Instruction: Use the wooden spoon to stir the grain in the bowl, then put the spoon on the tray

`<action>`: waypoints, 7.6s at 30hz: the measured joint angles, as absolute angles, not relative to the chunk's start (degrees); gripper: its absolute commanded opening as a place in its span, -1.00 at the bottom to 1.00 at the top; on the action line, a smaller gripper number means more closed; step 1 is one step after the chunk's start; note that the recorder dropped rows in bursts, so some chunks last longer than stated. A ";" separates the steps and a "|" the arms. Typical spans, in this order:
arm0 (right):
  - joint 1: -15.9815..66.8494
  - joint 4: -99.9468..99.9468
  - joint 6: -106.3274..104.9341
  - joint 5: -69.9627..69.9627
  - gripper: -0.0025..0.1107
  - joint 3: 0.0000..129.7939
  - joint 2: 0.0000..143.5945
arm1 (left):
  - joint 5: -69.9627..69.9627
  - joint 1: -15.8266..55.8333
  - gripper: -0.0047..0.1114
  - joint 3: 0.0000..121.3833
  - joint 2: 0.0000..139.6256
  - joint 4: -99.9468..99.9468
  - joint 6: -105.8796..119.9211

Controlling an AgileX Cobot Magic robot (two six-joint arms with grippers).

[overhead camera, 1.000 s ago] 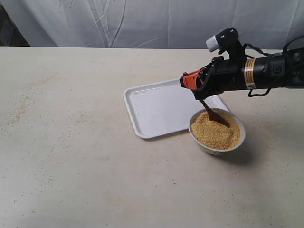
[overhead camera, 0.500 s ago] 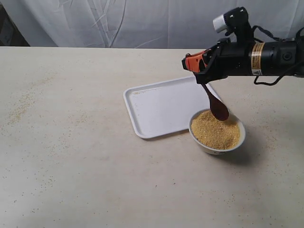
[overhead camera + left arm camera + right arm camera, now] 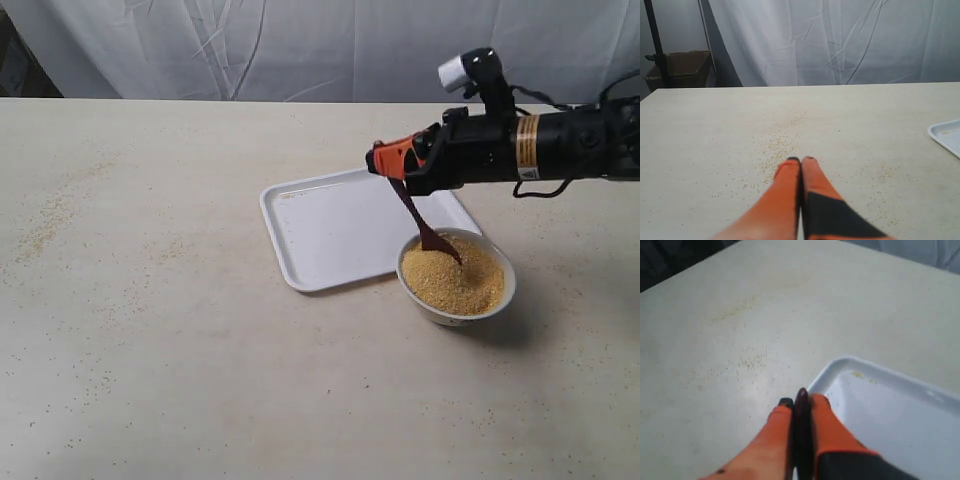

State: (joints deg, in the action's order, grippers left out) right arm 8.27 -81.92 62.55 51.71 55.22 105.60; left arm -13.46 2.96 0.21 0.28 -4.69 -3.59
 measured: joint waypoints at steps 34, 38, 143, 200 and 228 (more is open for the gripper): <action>15.57 -82.35 63.29 30.52 -0.96 55.22 100.02 | -13.46 2.96 -0.92 0.21 0.28 -4.69 -3.59; 15.57 -80.35 60.95 24.47 -0.96 55.22 99.65 | -13.46 2.96 -0.92 0.21 0.28 -4.69 -3.59; 16.29 -100.05 116.40 35.52 -0.95 95.42 127.03 | -13.46 2.96 -0.92 0.21 0.28 -4.69 -3.59; -2.36 0.84 1.13 -46.91 -0.97 34.35 43.24 | -13.46 2.96 -0.92 0.21 0.28 -4.69 -3.59; -2.36 1.82 1.24 -23.35 -0.97 4.97 0.38 | -13.46 2.96 -0.92 0.21 0.28 -4.69 -3.59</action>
State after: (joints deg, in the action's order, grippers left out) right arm -2.36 1.82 1.24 -23.35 4.97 0.38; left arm -13.46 2.96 0.21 0.28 -4.69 -3.59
